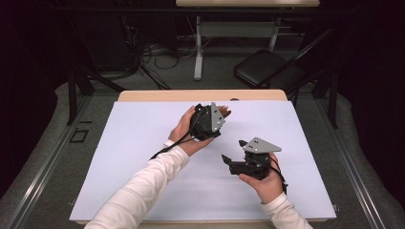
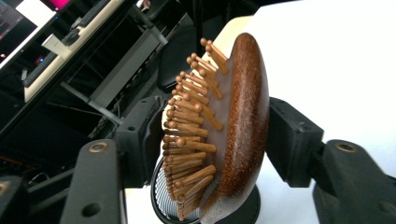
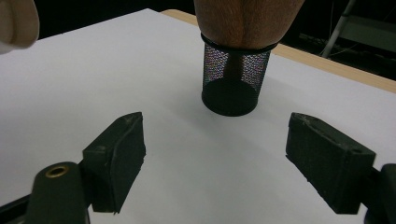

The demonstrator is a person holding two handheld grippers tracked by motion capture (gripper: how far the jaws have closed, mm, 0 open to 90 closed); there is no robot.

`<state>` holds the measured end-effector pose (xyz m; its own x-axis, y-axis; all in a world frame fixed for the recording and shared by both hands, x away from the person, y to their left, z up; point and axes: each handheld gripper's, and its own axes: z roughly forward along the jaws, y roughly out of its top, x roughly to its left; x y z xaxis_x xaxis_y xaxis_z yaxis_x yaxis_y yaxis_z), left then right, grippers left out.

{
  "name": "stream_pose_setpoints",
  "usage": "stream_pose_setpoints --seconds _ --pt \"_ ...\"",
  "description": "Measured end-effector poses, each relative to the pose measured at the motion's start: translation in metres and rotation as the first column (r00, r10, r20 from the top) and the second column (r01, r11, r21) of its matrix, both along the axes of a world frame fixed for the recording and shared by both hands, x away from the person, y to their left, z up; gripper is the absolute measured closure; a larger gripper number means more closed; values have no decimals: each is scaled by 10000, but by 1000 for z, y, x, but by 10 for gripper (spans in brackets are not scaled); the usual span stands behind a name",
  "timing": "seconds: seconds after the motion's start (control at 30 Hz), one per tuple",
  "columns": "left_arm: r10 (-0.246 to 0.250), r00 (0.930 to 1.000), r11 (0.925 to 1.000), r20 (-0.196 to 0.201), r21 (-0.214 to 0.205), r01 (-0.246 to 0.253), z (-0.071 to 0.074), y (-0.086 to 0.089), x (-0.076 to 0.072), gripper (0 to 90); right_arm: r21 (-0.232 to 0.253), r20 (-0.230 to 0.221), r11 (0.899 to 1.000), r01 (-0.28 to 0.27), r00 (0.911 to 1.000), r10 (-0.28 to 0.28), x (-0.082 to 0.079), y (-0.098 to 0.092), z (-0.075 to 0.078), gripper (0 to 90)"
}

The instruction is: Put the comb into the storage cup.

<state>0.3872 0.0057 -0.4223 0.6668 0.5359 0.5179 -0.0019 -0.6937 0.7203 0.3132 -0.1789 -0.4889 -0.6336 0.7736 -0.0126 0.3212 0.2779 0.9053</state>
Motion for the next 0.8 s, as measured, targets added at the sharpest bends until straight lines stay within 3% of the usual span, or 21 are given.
stream_pose_setpoints --seconds 0.4,0.8 --pt "-190 9998 9997 -5 -167 190 6 6 -7 376 -33 -46 10000 -20 10000 20 1 1 -1 195" --pt "-394 9990 9947 -216 -955 371 14 21 -19 370 -33 -61 10000 -7 10000 7 2 1 -1 195"
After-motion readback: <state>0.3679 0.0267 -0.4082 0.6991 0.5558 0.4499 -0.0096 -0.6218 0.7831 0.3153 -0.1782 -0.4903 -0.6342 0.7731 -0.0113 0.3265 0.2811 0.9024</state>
